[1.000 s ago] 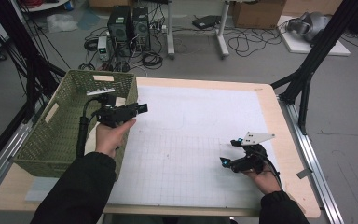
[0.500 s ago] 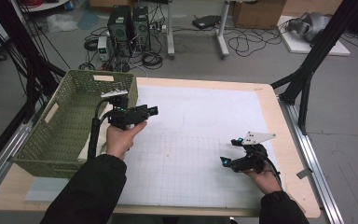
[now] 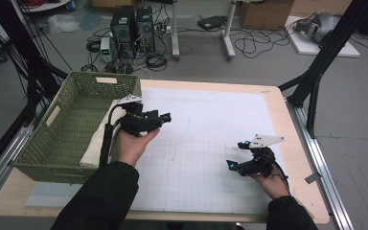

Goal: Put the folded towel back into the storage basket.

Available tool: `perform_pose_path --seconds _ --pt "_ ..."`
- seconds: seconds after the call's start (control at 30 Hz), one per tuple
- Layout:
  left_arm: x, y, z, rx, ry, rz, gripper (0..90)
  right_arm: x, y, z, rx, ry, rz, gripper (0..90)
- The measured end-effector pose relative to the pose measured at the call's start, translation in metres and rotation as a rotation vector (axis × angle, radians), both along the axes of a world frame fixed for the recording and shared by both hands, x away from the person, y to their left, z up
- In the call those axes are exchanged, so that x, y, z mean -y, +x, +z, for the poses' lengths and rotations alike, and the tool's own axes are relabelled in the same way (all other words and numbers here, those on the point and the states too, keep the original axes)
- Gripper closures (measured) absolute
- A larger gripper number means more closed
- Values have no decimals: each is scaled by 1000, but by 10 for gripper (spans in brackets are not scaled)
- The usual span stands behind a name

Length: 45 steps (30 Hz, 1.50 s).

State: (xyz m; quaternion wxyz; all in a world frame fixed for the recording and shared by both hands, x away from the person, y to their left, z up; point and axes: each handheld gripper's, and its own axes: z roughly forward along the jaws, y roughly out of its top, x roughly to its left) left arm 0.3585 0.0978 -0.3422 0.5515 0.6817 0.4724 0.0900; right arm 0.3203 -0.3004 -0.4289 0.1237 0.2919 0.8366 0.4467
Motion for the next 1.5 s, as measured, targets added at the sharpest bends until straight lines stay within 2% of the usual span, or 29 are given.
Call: perform_pose_path --seconds 0.53,1.13,1.33,1.5 --pt "20 -6 -9 33 83 -4 385 0 0 0 -3 1 -1 119" --pt "36 -14 -36 22 134 -12 377 1 0 1 1 5 -1 119" --pt "40 -17 -46 19 164 -16 369 2 0 1 6 7 -1 119" --pt "42 -19 -51 15 166 -23 365 1 -1 1 5 5 1 119"
